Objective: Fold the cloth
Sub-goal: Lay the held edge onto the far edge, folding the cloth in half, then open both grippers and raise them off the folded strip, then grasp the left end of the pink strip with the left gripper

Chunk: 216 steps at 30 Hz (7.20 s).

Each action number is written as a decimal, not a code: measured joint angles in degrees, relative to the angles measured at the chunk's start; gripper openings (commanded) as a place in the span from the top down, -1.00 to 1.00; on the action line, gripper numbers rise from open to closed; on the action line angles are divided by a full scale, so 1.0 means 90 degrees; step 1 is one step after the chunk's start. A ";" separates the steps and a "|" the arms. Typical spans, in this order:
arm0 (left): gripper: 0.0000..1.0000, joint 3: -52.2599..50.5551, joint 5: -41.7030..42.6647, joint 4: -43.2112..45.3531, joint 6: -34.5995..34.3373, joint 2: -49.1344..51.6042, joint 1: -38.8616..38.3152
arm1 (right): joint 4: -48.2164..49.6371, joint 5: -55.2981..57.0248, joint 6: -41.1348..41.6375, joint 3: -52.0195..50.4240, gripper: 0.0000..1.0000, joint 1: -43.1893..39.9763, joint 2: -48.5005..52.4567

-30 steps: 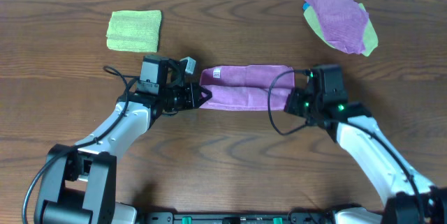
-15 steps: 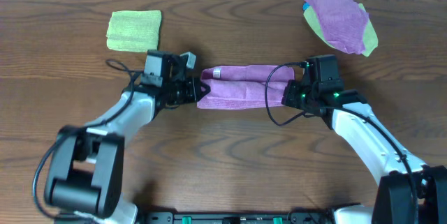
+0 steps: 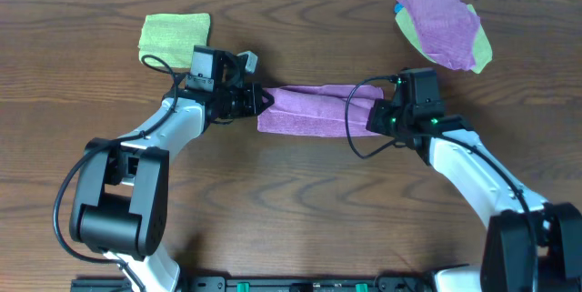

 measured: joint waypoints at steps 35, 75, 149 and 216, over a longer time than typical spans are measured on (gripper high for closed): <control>0.88 0.0852 0.0143 -0.0408 0.0384 0.0719 0.0097 | -0.0097 -0.0085 -0.0199 0.0663 0.97 -0.0270 0.0687; 0.88 0.0872 0.0114 -0.1846 0.0639 0.0719 0.0078 | -0.0546 -0.0260 -0.0389 0.0675 0.97 -0.0270 0.1236; -0.48 -0.0816 0.1457 0.1673 -0.0423 -0.0792 -0.0250 | -0.3694 0.1049 -0.1195 0.0187 -0.99 -0.0505 -0.3446; 0.88 0.0260 0.1586 0.0537 -0.0231 0.1008 -0.0355 | -0.3551 0.1052 -0.1178 0.0187 -0.98 -0.0508 -0.3126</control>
